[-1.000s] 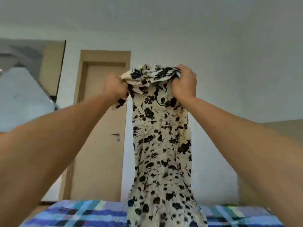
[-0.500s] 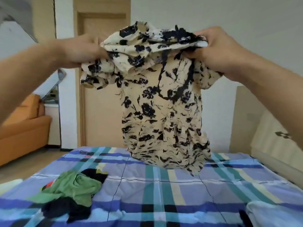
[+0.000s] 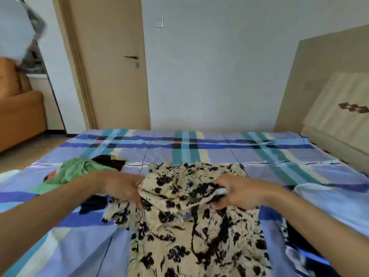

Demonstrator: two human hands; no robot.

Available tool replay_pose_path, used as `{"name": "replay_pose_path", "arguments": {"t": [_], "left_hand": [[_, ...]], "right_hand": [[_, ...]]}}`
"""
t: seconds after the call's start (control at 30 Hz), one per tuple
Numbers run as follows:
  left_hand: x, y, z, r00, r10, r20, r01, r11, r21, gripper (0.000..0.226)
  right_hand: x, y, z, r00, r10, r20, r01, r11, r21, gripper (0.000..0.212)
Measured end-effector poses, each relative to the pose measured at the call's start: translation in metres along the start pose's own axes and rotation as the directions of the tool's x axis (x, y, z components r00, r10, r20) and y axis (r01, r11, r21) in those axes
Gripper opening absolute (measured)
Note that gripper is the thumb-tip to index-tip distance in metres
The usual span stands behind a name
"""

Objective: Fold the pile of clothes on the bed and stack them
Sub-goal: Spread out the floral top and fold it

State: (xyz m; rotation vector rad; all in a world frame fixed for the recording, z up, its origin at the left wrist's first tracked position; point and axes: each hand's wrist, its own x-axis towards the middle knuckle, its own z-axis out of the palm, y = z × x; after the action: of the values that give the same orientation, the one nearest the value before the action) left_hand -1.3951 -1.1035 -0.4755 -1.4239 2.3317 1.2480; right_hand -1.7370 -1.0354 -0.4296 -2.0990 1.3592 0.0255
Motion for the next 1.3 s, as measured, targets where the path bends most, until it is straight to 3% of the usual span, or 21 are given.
{"name": "replay_pose_path", "arguments": {"t": [0.1,0.17,0.23,0.27,0.33,0.4,0.43,0.5,0.53,0.6,0.67,0.7,0.77,0.83,0.9,0.97,1.07,1.17,1.3], "left_hand": [[0.034,-0.014,0.011,0.995,-0.076,0.069,0.080,0.995,-0.056,0.063],[0.058,-0.008,-0.019,0.996,-0.076,-0.042,0.074,0.996,-0.055,0.067],[0.085,0.001,-0.057,0.982,-0.048,-0.183,0.035,0.997,-0.070,0.060],[0.098,0.007,-0.074,0.955,-0.063,-0.290,0.031,0.993,-0.112,0.047],[0.119,0.021,-0.100,0.863,-0.112,-0.492,0.116,0.993,-0.023,0.030],[0.134,0.026,-0.102,0.752,-0.176,-0.636,0.428,0.863,0.268,0.066],[0.138,0.027,-0.089,0.737,-0.141,-0.661,0.491,0.785,0.379,0.082],[0.144,0.018,-0.040,0.851,-0.013,-0.525,0.317,0.809,0.494,0.089],[0.142,0.014,-0.007,0.919,0.051,-0.392,0.174,0.839,0.516,0.088],[0.131,-0.001,0.068,0.989,0.082,-0.125,-0.001,0.839,0.544,0.093],[0.125,-0.027,0.131,0.999,0.043,-0.004,-0.032,0.804,0.594,0.108],[0.125,-0.043,0.158,0.999,0.032,-0.021,-0.013,0.797,0.604,0.113],[0.127,-0.064,0.191,0.979,0.086,-0.182,0.053,0.763,0.644,0.116],[0.131,-0.073,0.207,0.916,0.191,-0.353,0.110,0.726,0.678,0.118],[0.136,-0.071,0.214,0.913,0.174,-0.368,0.111,0.764,0.636,0.116],[0.147,-0.074,0.213,0.893,0.226,-0.389,0.104,0.737,0.667,0.109],[0.156,-0.069,0.203,0.825,0.298,-0.480,0.131,0.726,0.675,0.091],[0.151,-0.062,0.195,0.791,0.293,-0.536,0.142,0.765,0.628,0.064],[0.135,-0.050,0.180,0.877,0.211,-0.433,0.122,0.772,0.624,0.053]], "right_hand": [[0.026,0.022,0.005,0.993,0.088,0.077,-0.090,0.996,0.027,0.039],[0.059,0.034,-0.016,0.994,0.103,0.040,-0.106,0.991,0.079,0.020],[0.100,0.048,-0.050,0.980,0.120,-0.160,-0.109,0.991,0.077,0.017],[0.120,0.055,-0.069,0.948,0.126,-0.294,-0.116,0.992,0.053,0.027],[0.154,0.066,-0.096,0.842,0.132,-0.524,-0.210,0.973,-0.093,0.063],[0.172,0.074,-0.091,0.751,0.132,-0.647,-0.348,0.911,-0.219,0.089],[0.172,0.073,-0.078,0.745,0.110,-0.658,-0.332,0.916,-0.223,0.093],[0.160,0.075,-0.031,0.835,0.037,-0.549,-0.155,0.973,-0.170,0.090],[0.149,0.077,-0.001,0.902,-0.021,-0.432,-0.046,0.989,-0.142,0.086],[0.121,0.089,0.065,0.992,-0.085,-0.089,0.072,0.987,-0.147,0.087],[0.103,0.112,0.124,0.982,-0.051,0.181,0.099,0.958,-0.268,0.099],[0.099,0.126,0.150,0.976,-0.027,0.215,0.097,0.942,-0.323,0.104],[0.097,0.151,0.186,0.993,-0.005,0.116,0.048,0.927,-0.372,0.110],[0.095,0.169,0.205,0.998,-0.023,-0.053,0.002,0.927,-0.375,0.109],[0.094,0.177,0.214,0.984,-0.044,-0.175,-0.034,0.908,-0.418,0.104],[0.098,0.173,0.219,0.966,-0.061,-0.252,-0.065,0.884,-0.464,0.104],[0.108,0.177,0.226,0.912,-0.067,-0.404,-0.139,0.877,-0.459,0.100],[0.108,0.173,0.215,0.881,-0.076,-0.467,-0.165,0.875,-0.454,0.069],[0.088,0.155,0.193,0.943,0.042,-0.331,-0.188,0.886,-0.424,0.042]]}}
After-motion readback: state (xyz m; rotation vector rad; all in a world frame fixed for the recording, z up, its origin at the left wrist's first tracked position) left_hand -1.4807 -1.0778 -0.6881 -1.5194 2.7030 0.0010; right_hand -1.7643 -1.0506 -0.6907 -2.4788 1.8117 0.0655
